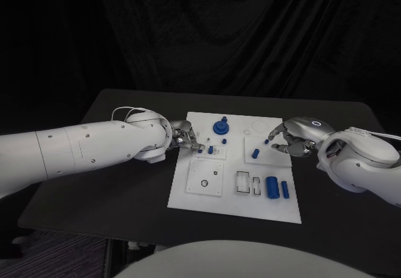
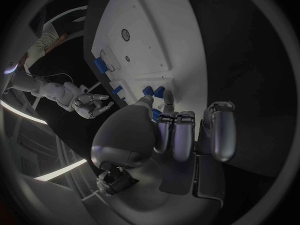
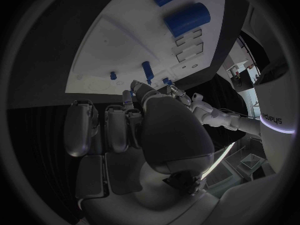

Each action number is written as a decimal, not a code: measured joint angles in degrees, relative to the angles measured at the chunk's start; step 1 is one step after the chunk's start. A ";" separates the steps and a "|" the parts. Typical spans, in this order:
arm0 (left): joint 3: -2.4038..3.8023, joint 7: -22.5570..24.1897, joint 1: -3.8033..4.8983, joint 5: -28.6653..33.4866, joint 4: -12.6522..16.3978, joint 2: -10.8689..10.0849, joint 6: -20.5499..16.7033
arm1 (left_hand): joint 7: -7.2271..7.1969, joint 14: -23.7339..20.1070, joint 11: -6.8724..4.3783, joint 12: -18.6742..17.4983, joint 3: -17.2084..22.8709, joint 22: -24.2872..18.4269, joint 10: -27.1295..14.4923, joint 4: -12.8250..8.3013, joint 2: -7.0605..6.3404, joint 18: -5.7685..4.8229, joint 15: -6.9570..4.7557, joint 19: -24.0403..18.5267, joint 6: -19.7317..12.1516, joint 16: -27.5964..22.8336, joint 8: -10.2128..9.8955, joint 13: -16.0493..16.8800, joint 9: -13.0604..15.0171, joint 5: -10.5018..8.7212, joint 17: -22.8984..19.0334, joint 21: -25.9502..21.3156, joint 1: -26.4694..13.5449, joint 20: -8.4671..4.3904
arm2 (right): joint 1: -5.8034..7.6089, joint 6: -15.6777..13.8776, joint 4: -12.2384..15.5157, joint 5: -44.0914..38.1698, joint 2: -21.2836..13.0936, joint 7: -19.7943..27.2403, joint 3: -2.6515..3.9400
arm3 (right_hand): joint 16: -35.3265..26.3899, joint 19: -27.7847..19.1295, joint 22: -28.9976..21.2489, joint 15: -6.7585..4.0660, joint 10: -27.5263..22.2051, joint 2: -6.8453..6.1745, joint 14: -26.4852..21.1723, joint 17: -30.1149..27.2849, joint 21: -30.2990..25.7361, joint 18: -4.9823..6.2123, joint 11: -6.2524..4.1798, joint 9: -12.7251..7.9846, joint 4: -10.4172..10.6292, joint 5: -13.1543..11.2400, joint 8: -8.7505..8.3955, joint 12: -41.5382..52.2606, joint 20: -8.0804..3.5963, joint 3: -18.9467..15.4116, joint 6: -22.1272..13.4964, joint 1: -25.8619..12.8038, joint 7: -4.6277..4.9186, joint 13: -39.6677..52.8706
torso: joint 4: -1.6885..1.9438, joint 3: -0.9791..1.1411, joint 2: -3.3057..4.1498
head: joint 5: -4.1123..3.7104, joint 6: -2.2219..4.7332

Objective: Assemble the parts on the task board

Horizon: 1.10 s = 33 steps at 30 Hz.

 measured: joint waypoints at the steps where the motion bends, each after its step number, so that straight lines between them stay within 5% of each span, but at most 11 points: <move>1: 0.00 0.05 -0.04 0.00 -0.07 0.09 -0.01 | 0.00 0.00 0.00 0.00 0.00 0.00 0.00 0.00 0.00 0.00 0.00 0.00 0.00 0.00 0.00 0.00 0.00 0.00 0.00 0.00 0.00 0.00 | 0.00 0.00 0.00 0.00 0.00 0.00 0.00 | 0.00 0.00 0.00 0.00 0.00 0.00 0.00 0.00 0.00 0.00 0.00 0.00 0.00 0.00 0.00 0.00 0.00 0.00 0.00 0.00 0.00 0.00 | 0.01 -0.01 -0.01 | -0.07 0.00; 23: 0.00 0.50 -0.67 -0.05 -0.84 1.16 0.14 | -0.20 0.00 -0.01 0.00 1.04 0.00 0.00 -0.41 0.23 0.00 0.00 0.00 0.62 0.00 0.00 0.00 0.18 0.77 0.00 0.00 1.05 0.00 | 0.00 0.02 -0.08 0.00 0.16 -0.01 0.00 | 0.00 0.00 0.00 0.00 0.00 0.00 0.00 0.00 0.00 0.00 0.00 -0.05 0.00 0.00 0.00 0.00 0.00 0.00 0.00 0.00 0.00 0.00 | -0.13 0.09 -0.18 | 0.00 0.00; 33: 0.02 -0.21 -0.74 -0.07 -1.41 1.75 0.98 | -0.20 0.00 -0.01 0.00 3.64 0.00 -0.01 -0.57 -0.55 0.00 -0.01 0.00 0.61 0.00 -0.27 0.01 0.24 3.28 0.00 0.00 2.81 0.00 | 0.00 0.02 -0.10 0.00 0.20 0.00 0.00 | 0.00 0.00 0.00 0.00 0.00 0.00 0.00 0.00 0.00 0.00 0.00 -0.05 0.00 0.23 0.00 0.00 0.00 0.00 0.00 0.00 0.00 0.00 | -0.07 0.12 -0.19 | -0.14 0.00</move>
